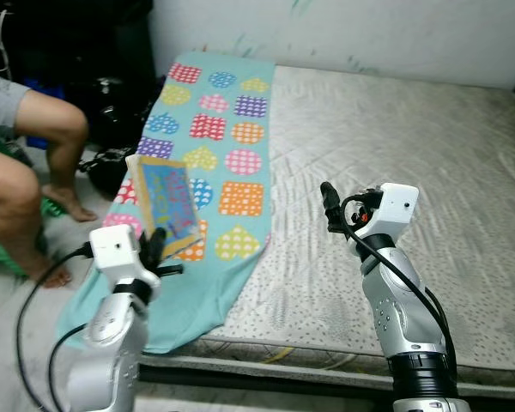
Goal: Clean up the room
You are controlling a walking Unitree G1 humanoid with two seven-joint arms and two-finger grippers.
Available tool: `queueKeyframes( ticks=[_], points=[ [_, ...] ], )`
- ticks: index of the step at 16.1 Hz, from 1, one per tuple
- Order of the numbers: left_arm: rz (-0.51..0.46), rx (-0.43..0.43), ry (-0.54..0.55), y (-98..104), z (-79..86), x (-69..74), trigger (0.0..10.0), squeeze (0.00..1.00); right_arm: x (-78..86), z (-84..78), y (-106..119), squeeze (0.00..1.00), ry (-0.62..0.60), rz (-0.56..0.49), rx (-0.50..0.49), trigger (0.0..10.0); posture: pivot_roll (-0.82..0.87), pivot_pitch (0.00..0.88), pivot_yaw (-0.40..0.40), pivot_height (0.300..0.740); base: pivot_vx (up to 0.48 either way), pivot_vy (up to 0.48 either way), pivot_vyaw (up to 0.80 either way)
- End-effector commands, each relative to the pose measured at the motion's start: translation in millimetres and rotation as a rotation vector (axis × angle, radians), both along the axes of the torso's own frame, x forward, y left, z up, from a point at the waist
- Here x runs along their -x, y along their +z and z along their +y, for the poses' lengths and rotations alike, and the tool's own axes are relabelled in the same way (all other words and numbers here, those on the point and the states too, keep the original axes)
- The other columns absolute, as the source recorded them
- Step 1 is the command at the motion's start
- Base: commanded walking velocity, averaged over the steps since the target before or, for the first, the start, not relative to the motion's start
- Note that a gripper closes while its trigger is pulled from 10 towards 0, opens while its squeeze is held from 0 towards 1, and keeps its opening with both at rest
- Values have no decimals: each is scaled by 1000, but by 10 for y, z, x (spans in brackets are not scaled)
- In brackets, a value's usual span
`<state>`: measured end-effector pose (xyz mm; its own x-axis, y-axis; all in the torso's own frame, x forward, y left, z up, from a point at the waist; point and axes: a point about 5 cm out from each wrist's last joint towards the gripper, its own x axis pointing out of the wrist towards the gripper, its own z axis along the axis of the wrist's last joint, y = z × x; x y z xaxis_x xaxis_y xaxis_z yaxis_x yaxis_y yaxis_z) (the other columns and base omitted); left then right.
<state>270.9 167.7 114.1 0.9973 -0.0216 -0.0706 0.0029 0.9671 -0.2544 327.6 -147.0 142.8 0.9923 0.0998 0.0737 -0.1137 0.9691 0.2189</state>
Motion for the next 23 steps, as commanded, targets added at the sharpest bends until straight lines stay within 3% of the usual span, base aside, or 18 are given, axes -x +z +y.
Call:
queueKeyframes(
  ticks=[1, 5, 18, 23],
  points=[
    [-48, -5, -14, 87, -10, -28, 10000, 0, -13, -36, -23, 0, -17, 6, 10, 10000, -30, 40, -57, 740, 0, 0, -800],
    [-65, -8, -29, 103, -35, -42, 10000, 0, -22, -36, -42, 0, -18, 4, 16, 10000, -30, 38, -57, 740, 0, 0, -613],
    [-76, -3, -54, 106, -101, -59, 10000, 0, -48, -58, -52, 0, -21, 0, 36, 10000, -40, 33, -56, 740, 0, 0, 0],
    [-74, -2, -53, 98, -110, -54, 10000, 0, -46, -46, -59, 0, -15, 1, 37, 10000, -41, 37, -58, 740, 0, -307, 0]
  ],
)
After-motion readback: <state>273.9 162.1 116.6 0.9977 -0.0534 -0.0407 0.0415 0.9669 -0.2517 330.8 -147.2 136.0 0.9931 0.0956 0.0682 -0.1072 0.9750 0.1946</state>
